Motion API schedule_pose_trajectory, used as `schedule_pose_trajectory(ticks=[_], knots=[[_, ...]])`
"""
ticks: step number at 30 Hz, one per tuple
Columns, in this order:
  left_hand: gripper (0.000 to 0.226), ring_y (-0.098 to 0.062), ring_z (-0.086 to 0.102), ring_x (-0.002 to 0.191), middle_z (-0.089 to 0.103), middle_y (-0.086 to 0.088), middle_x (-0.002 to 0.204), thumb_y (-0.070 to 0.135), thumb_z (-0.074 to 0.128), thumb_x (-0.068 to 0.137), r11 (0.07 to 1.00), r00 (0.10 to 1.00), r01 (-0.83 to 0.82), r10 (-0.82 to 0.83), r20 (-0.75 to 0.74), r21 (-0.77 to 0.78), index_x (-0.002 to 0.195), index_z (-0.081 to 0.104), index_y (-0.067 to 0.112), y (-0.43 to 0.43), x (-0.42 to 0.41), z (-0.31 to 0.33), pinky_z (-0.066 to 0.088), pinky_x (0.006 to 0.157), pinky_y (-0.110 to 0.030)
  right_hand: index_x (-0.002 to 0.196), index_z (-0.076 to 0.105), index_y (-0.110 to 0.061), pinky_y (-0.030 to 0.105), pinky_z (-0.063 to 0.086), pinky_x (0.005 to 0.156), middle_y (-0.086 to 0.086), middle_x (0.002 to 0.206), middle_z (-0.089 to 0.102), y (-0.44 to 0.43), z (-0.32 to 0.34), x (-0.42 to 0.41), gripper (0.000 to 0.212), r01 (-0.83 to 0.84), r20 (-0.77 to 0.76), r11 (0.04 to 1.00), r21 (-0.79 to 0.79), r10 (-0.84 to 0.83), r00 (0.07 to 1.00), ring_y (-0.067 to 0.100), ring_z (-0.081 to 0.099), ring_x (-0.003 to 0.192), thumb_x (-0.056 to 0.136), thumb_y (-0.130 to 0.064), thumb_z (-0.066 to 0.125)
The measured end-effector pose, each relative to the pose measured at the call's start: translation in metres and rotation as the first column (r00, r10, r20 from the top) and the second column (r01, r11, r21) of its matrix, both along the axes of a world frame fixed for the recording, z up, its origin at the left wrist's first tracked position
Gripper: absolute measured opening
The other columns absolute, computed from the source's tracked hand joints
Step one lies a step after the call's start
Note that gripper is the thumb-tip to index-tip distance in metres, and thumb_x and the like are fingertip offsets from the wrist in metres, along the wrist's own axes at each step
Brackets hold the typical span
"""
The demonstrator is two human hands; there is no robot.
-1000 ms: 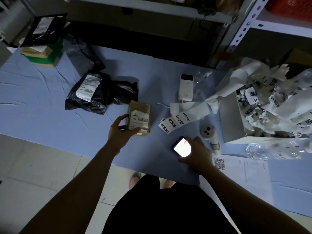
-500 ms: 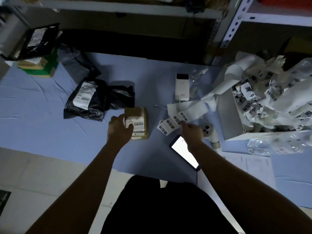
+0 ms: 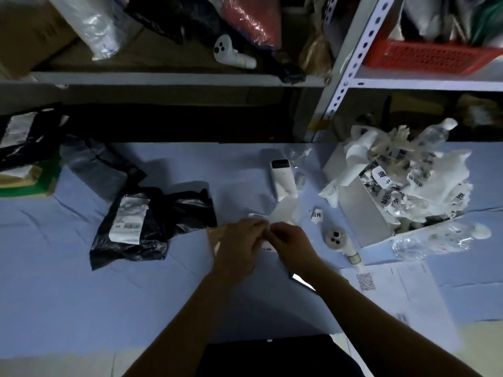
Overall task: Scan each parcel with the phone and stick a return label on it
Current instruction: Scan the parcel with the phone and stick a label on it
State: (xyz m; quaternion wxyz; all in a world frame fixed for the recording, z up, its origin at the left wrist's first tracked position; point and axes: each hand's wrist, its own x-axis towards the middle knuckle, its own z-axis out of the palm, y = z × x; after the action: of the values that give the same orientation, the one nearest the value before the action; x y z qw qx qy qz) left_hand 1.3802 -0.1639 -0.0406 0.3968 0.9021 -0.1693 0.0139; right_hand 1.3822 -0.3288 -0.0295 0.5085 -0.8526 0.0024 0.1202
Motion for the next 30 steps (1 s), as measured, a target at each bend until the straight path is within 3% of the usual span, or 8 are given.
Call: schedule_pose_trajectory(ticks=[4,12,17,19,22,25,28,30], knots=[[0.028,-0.021,0.068,0.099,0.075,-0.005,0.109,0.018,0.059,0.095,1.000,0.997,-0.005,0.006,0.080,-0.011,0.118,0.073,0.009,0.016,-0.003,-0.005,0.048,0.093,-0.029,0.102,0.073,-0.014,0.031,0.054,0.084,-0.002,0.095,0.074,0.006,0.004,-0.011,0.020,-0.044,-0.024,0.999,0.012,0.044,0.999,0.015,0.069,0.091,0.100,-0.031,0.062],[0.023,-0.016,0.067,0.095,0.075,-0.003,0.106,0.015,0.061,0.095,0.994,0.993,0.072,-0.063,0.099,-0.088,0.112,0.075,0.011,0.034,-0.008,0.004,0.051,0.091,-0.037,0.096,0.072,-0.019,0.020,0.049,0.078,-0.015,0.089,0.069,0.015,0.011,-0.026,0.005,-0.050,0.147,0.995,-0.081,0.061,0.987,0.006,0.063,0.085,0.097,-0.020,0.067],[0.025,-0.015,0.066,0.090,0.075,-0.008,0.098,0.016,0.053,0.098,0.985,0.997,-0.048,0.058,0.055,-0.164,0.106,0.075,0.008,0.027,-0.023,0.020,0.045,0.087,-0.016,0.099,0.073,-0.016,0.012,0.045,0.076,-0.008,0.092,0.071,0.013,0.019,-0.028,0.008,-0.088,0.197,0.991,-0.104,0.107,0.974,0.004,0.063,0.085,0.098,-0.019,0.066],[0.028,-0.016,0.064,0.086,0.071,-0.007,0.095,0.018,0.047,0.100,0.975,0.989,-0.146,0.150,0.015,-0.168,0.103,0.072,0.007,0.026,-0.027,0.025,0.047,0.081,-0.018,0.101,0.073,-0.016,0.009,0.043,0.075,-0.009,0.093,0.071,0.012,0.019,-0.030,0.009,-0.091,0.170,0.989,-0.118,0.111,0.979,0.000,0.062,0.085,0.098,-0.020,0.066],[0.018,-0.011,0.057,0.086,0.062,-0.003,0.094,0.013,0.050,0.103,0.935,0.962,-0.261,0.274,0.022,-0.242,0.099,0.067,0.008,0.032,-0.024,0.034,0.044,0.080,-0.019,0.090,0.072,-0.022,0.010,0.045,0.068,-0.007,0.088,0.073,0.004,0.012,-0.031,0.009,0.041,0.066,0.985,-0.168,-0.030,0.997,-0.002,0.063,0.075,0.097,-0.022,0.066],[0.014,0.000,0.062,0.085,0.064,0.001,0.095,0.007,0.056,0.101,0.844,0.938,-0.343,0.329,-0.108,-0.411,0.099,0.068,0.014,0.039,-0.017,0.046,0.047,0.075,-0.011,0.098,0.072,-0.012,0.037,0.058,0.079,0.011,0.101,0.075,-0.011,0.008,-0.023,0.011,0.309,-0.081,0.920,-0.241,-0.337,0.938,0.020,0.070,0.086,0.098,-0.020,0.064],[0.019,0.001,0.068,0.082,0.072,0.011,0.090,0.008,0.060,0.098,0.736,0.907,-0.418,0.307,-0.287,-0.533,0.098,0.070,0.024,0.045,-0.014,0.055,0.051,0.070,-0.010,0.130,0.056,-0.001,0.044,0.049,0.094,0.022,0.125,0.057,-0.012,0.011,-0.019,0.050,0.437,0.026,0.804,-0.402,-0.467,0.884,0.036,0.055,0.112,0.091,-0.026,0.073],[0.020,-0.005,0.071,0.083,0.074,0.009,0.091,0.005,0.065,0.094,0.687,0.892,-0.443,0.271,-0.363,-0.576,0.095,0.071,0.025,0.049,-0.014,0.059,0.054,0.070,-0.014,0.136,0.048,-0.006,0.043,0.051,0.091,0.019,0.123,0.056,0.001,0.021,-0.018,0.065,0.457,0.064,0.843,-0.283,-0.459,0.886,0.034,0.056,0.110,0.086,-0.034,0.078]])
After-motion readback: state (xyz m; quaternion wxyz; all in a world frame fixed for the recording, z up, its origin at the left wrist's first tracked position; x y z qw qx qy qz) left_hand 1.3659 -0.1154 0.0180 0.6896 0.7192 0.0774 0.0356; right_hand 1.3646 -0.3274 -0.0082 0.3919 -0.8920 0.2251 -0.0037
